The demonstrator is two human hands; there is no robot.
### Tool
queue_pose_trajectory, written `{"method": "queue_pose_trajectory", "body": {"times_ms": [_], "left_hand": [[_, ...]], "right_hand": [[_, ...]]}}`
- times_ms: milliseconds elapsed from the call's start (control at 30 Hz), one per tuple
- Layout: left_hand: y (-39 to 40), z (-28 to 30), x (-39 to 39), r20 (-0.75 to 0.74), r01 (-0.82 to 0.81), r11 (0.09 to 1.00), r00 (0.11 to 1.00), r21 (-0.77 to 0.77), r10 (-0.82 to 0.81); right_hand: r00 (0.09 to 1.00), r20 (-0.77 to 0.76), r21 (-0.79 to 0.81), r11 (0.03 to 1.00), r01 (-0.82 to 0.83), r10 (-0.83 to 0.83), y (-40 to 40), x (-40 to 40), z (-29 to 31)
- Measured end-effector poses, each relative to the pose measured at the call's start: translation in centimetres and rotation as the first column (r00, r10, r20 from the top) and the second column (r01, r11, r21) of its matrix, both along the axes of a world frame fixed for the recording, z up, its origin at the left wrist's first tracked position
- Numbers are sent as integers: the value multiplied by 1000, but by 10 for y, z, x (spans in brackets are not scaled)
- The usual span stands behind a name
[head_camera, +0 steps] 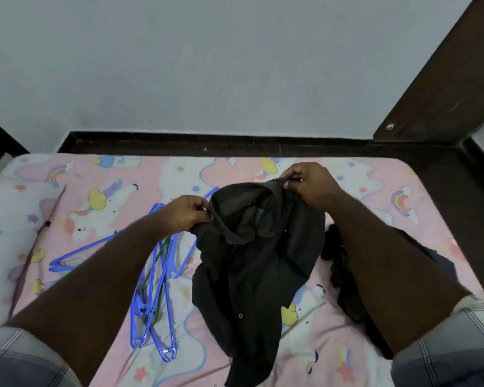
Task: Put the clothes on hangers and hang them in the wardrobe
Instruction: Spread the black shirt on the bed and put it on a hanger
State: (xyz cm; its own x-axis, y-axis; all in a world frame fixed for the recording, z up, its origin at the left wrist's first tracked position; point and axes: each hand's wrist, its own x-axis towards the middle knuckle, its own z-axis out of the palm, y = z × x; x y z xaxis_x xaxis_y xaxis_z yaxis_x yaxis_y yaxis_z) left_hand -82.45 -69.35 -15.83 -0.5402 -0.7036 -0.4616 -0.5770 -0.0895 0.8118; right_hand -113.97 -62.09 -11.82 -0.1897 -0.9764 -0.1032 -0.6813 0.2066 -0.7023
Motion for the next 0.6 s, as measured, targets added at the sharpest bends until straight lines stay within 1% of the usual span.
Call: {"method": "queue_pose_trajectory", "body": {"times_ms": [33, 100, 167, 233, 300, 333, 400, 433, 500, 533, 600], "left_hand": [[8, 14, 5, 43, 46, 998, 998, -41, -45], [21, 45, 15, 80, 64, 986, 995, -156, -52], [33, 75, 23, -14, -33, 968, 999, -249, 31], [42, 102, 26, -176, -179, 937, 976, -300, 130], [58, 129, 26, -290, -243, 913, 946, -328, 147], [66, 139, 26, -282, -222, 913, 951, -342, 126], [79, 157, 26, -190, -139, 914, 979, -382, 70], [82, 168, 27, -160, -134, 894, 985, -428, 71], [80, 189, 25, -178, -195, 811, 977, -551, 115], [81, 201, 22, -174, -205, 770, 977, -605, 124], [89, 221, 15, -90, -121, 727, 993, -676, 82]], "right_hand": [[1000, -13, -13, 1000, 8, -8, 12, 5, 14], [999, -44, -38, 999, 19, -21, 34, 12, 39], [997, -47, -81, 995, 50, -54, 55, 15, 61], [993, -39, -142, 984, 105, -111, 72, 17, 82], [987, -15, -198, 968, 151, -157, 86, 16, 100], [987, -15, -204, 967, 155, -162, 93, 16, 110], [986, -42, -202, 967, 153, -164, 108, 16, 129], [982, -54, -228, 959, 166, -182, 113, 15, 139], [971, -66, -302, 932, 201, -231, 118, 14, 156], [969, -86, -321, 927, 193, -231, 122, 14, 165], [967, -142, -319, 935, 158, -212, 128, 12, 180]]}}
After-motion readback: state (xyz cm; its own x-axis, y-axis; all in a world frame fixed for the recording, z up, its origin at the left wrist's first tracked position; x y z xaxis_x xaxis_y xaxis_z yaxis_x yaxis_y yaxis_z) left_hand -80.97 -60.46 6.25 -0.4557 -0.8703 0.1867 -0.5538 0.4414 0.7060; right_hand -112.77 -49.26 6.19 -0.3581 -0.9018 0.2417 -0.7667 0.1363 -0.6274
